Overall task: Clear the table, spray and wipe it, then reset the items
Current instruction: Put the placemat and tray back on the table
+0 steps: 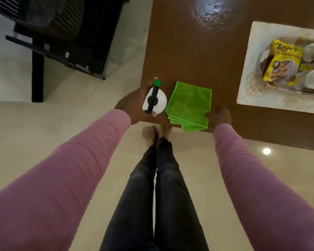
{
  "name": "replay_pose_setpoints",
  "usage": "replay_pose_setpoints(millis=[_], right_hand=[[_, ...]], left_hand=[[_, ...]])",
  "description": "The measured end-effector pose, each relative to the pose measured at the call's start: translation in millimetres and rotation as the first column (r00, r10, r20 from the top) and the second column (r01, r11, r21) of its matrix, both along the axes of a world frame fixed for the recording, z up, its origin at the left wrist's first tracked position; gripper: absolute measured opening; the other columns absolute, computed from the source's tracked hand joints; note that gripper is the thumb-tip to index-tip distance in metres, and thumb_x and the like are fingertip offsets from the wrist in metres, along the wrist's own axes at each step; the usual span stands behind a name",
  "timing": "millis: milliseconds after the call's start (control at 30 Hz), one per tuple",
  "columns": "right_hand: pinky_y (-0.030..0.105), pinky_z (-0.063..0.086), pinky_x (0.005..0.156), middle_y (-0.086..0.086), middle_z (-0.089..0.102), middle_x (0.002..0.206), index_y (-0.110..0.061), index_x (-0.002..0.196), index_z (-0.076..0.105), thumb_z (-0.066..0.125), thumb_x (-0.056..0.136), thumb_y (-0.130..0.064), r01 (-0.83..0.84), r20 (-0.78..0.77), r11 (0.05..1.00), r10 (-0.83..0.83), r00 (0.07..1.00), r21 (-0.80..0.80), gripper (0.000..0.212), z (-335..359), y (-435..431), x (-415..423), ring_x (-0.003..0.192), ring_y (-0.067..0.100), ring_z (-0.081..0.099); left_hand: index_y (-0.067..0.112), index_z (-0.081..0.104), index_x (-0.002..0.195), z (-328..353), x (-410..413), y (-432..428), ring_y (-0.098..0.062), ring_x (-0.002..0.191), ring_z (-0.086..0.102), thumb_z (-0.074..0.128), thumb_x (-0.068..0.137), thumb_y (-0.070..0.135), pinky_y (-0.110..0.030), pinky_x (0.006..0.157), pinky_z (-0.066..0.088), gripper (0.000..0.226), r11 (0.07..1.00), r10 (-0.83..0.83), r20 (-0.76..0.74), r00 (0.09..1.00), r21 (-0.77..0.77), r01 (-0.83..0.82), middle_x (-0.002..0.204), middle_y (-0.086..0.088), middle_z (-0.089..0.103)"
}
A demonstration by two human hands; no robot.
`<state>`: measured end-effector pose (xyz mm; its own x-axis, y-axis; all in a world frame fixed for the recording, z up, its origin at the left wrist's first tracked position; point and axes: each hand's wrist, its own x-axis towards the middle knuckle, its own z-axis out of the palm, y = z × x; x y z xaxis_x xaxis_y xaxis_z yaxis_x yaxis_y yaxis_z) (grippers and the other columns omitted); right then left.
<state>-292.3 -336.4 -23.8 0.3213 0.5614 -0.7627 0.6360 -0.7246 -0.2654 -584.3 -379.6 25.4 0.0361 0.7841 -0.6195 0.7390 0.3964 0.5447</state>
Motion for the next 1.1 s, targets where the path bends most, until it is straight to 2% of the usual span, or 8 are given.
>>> replay_pose_setpoints(millis=[133, 333, 433, 533, 700, 867, 1000, 1100], right_hand=[[0.044, 0.048, 0.097, 0.013, 0.064, 0.123, -0.008, 0.127, 0.057, 0.077, 0.075, -0.023, 0.063, -0.033, 0.998, -0.062, 0.998, 0.029, 0.057, -27, 6, -6, 0.111, 0.031, 0.061], [0.045, 0.051, 0.090, 0.014, 0.065, 0.114, -0.004, 0.119, 0.059, 0.082, 0.070, -0.019, 0.195, -0.177, 0.981, -0.193, 0.965, -0.009, 0.056, -36, 4, -26, 0.099, 0.029, 0.062], [0.049, 0.051, 0.090, 0.015, 0.064, 0.111, -0.005, 0.117, 0.057, 0.072, 0.074, -0.011, 0.243, -0.197, 0.969, -0.248, 0.949, -0.047, 0.046, -22, 3, -40, 0.100, 0.034, 0.062], [0.051, 0.047, 0.097, 0.015, 0.061, 0.118, -0.009, 0.122, 0.055, 0.055, 0.080, 0.001, 0.143, -0.201, 0.989, -0.149, 0.968, -0.040, 0.043, 6, 7, -44, 0.109, 0.038, 0.058], [0.045, 0.044, 0.100, 0.009, 0.058, 0.128, -0.019, 0.134, 0.048, 0.047, 0.084, 0.005, 0.082, -0.266, 0.996, -0.090, 0.960, -0.041, 0.055, 72, 19, -53, 0.116, 0.033, 0.055], [0.040, 0.043, 0.087, 0.005, 0.059, 0.115, -0.016, 0.137, 0.046, 0.054, 0.083, 0.005, 0.159, -0.387, 0.985, -0.173, 0.906, -0.068, 0.058, 126, 33, -63, 0.101, 0.029, 0.056], [0.040, 0.044, 0.082, 0.006, 0.060, 0.105, -0.013, 0.127, 0.053, 0.062, 0.081, 0.002, 0.164, -0.398, 0.986, -0.163, 0.903, -0.032, 0.050, 152, 48, -76, 0.086, 0.027, 0.057], [0.045, 0.048, 0.087, 0.007, 0.061, 0.103, -0.016, 0.121, 0.056, 0.064, 0.079, -0.001, 0.175, -0.398, 0.984, -0.171, 0.901, -0.025, 0.045, 164, 55, -95, 0.087, 0.030, 0.058]], left_hand=[[0.054, 0.017, 0.140, -10, 8, 1, -0.032, 0.092, 0.063, 0.083, 0.069, 0.046, -0.033, 0.079, 0.046, 0.097, 0.998, 0.008, 0.045, 0.999, 0.061, -0.011, 0.110, -0.001, 0.066], [0.054, 0.014, 0.132, -17, 21, -2, -0.040, 0.091, 0.066, 0.078, 0.079, 0.036, -0.041, 0.083, 0.051, 0.085, 0.991, 0.081, 0.005, 0.997, 0.109, -0.082, 0.111, -0.011, 0.069], [0.050, 0.013, 0.133, -11, 25, 0, -0.043, 0.085, 0.067, 0.069, 0.086, 0.030, -0.046, 0.081, 0.056, 0.075, 0.989, 0.036, -0.052, 0.998, 0.143, -0.028, 0.107, -0.016, 0.071], [0.048, 0.014, 0.132, 12, 32, 1, -0.044, 0.079, 0.067, 0.065, 0.089, 0.029, -0.046, 0.077, 0.056, 0.069, 0.989, 0.045, -0.067, 0.997, 0.145, -0.035, 0.102, -0.017, 0.071], [0.053, 0.014, 0.131, 67, 41, 8, -0.041, 0.089, 0.067, 0.066, 0.088, 0.029, -0.044, 0.083, 0.056, 0.072, 0.983, 0.157, -0.012, 0.987, 0.095, -0.156, 0.112, -0.010, 0.071], [0.045, 0.020, 0.141, 104, 35, 9, -0.035, 0.095, 0.067, 0.069, 0.087, 0.030, -0.037, 0.085, 0.051, 0.075, 0.962, 0.261, 0.027, 0.965, 0.078, -0.262, 0.115, -0.008, 0.071], [0.038, 0.027, 0.146, 125, 12, 3, -0.032, 0.098, 0.067, 0.072, 0.085, 0.030, -0.028, 0.083, 0.046, 0.075, 0.919, 0.374, 0.052, 0.926, 0.109, -0.378, 0.115, -0.006, 0.071], [0.037, 0.026, 0.146, 139, -15, -5, -0.027, 0.105, 0.066, 0.072, 0.085, 0.029, -0.024, 0.087, 0.042, 0.076, 0.893, 0.425, 0.064, 0.903, 0.136, -0.430, 0.123, 0.001, 0.068]])
